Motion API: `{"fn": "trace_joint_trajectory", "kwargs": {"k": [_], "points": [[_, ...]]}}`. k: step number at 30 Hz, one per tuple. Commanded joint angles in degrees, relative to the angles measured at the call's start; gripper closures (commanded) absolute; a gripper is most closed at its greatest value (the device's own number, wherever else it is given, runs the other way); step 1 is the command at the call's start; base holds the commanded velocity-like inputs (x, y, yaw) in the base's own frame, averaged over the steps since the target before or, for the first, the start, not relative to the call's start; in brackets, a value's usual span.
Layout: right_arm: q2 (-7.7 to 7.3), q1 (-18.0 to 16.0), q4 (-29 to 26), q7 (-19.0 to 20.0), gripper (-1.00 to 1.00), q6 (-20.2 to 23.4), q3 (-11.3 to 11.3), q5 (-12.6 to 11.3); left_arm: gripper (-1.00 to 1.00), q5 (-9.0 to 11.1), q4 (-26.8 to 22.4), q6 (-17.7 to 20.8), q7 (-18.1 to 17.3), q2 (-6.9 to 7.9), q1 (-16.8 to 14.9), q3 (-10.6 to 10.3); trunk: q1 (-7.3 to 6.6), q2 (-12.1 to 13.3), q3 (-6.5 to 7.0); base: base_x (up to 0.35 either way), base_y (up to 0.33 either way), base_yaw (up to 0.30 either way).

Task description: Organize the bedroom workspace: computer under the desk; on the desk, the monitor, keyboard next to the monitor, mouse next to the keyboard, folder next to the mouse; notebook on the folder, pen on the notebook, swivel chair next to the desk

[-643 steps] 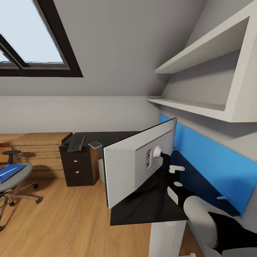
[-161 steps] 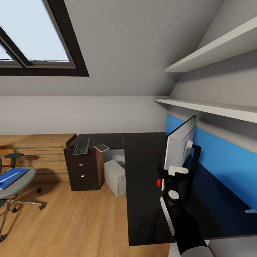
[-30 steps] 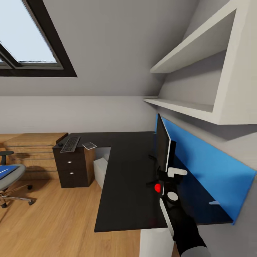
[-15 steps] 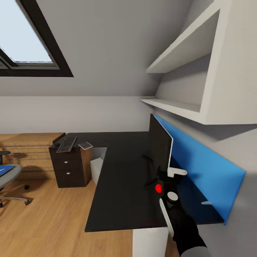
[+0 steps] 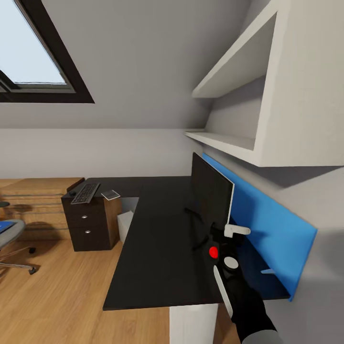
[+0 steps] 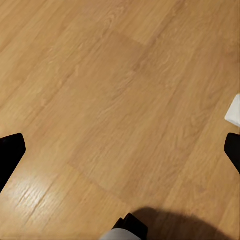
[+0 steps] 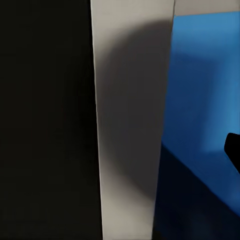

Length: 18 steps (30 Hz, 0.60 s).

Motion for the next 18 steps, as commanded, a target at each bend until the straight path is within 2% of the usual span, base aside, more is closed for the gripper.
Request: {"fn": "trace_joint_trajectory", "kwargs": {"k": [1,12,18], "points": [[0.00,0.0,0.1,-0.4,-1.00,0.4,0.1,0.5,-1.00,0.3,-0.2,-0.1,0.5,0.08,0.0,-0.5,0.01,0.0,-0.06,0.000,-0.005,0.000],[0.00,0.0,1.0,-0.4,-1.00,0.4,1.2,0.5,-1.00,0.4,-0.2,-0.1,0.4,0.11,0.0,-0.5,0.01,0.0,-0.06,-0.003,-0.001,0.000],[0.00,0.0,1.0,-0.4,-1.00,0.4,1.2,0.5,-1.00,0.4,-0.2,-0.1,0.5,0.16,0.0,-0.5,0.01,0.0,-0.06,-0.224,0.000,0.000]]}}
